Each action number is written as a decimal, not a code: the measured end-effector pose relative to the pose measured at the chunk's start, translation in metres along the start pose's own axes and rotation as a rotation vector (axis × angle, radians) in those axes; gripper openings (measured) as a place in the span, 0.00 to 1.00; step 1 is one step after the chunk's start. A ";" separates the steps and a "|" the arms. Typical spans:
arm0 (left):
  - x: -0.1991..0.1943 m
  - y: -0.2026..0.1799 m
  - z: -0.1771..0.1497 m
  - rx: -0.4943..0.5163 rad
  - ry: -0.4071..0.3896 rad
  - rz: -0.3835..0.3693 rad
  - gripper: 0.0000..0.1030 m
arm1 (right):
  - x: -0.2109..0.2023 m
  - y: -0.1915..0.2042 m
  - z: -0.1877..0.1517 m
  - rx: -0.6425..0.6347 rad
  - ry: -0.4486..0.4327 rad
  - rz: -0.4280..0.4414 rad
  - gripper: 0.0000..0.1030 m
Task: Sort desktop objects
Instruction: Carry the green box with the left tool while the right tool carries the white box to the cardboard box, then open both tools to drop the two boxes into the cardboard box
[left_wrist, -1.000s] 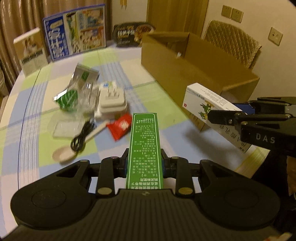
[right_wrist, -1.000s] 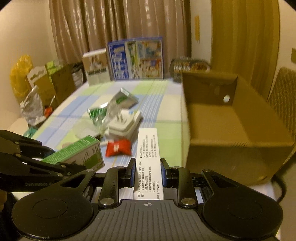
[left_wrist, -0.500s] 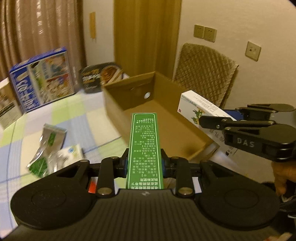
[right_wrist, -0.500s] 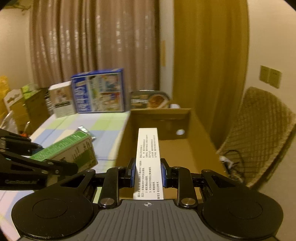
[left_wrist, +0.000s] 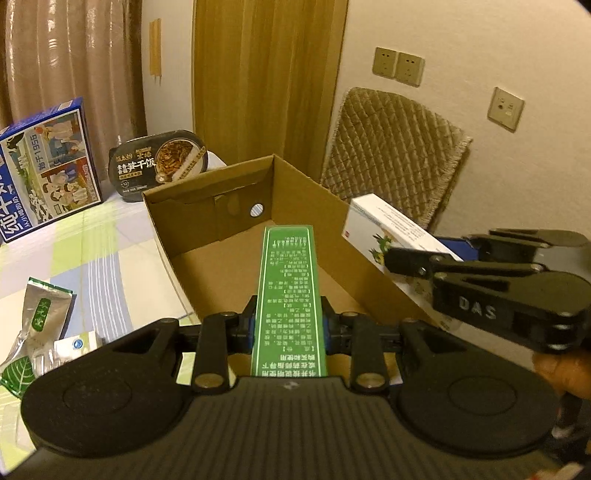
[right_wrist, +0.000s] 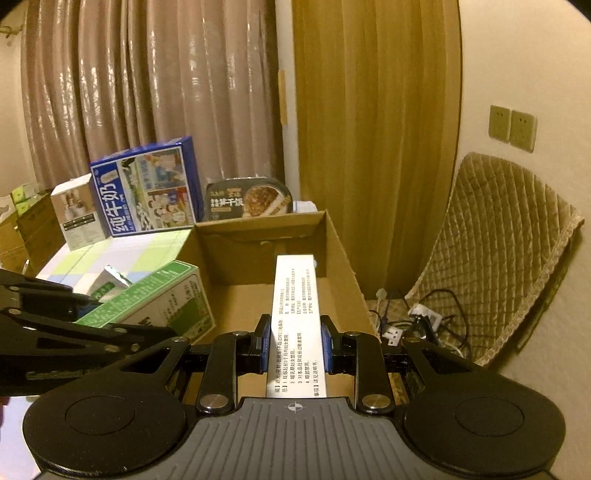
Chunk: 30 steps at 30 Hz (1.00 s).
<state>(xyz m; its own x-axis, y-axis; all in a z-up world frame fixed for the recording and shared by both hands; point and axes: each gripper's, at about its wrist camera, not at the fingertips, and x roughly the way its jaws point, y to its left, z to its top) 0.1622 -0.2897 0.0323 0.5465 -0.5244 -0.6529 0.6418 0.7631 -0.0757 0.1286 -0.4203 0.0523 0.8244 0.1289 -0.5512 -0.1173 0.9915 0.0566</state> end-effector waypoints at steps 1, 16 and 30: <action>0.002 0.001 0.000 -0.004 -0.014 0.001 0.27 | 0.003 -0.002 -0.001 0.003 0.004 0.001 0.22; -0.028 0.032 -0.017 -0.085 -0.041 0.038 0.37 | 0.024 0.001 -0.004 0.011 0.027 0.019 0.23; -0.069 0.052 -0.049 -0.127 -0.056 0.085 0.51 | 0.009 0.002 -0.002 0.033 -0.014 0.017 0.54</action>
<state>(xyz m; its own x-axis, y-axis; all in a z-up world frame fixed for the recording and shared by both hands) 0.1316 -0.1953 0.0367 0.6270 -0.4737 -0.6184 0.5213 0.8451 -0.1188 0.1347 -0.4171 0.0462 0.8300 0.1459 -0.5384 -0.1131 0.9892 0.0936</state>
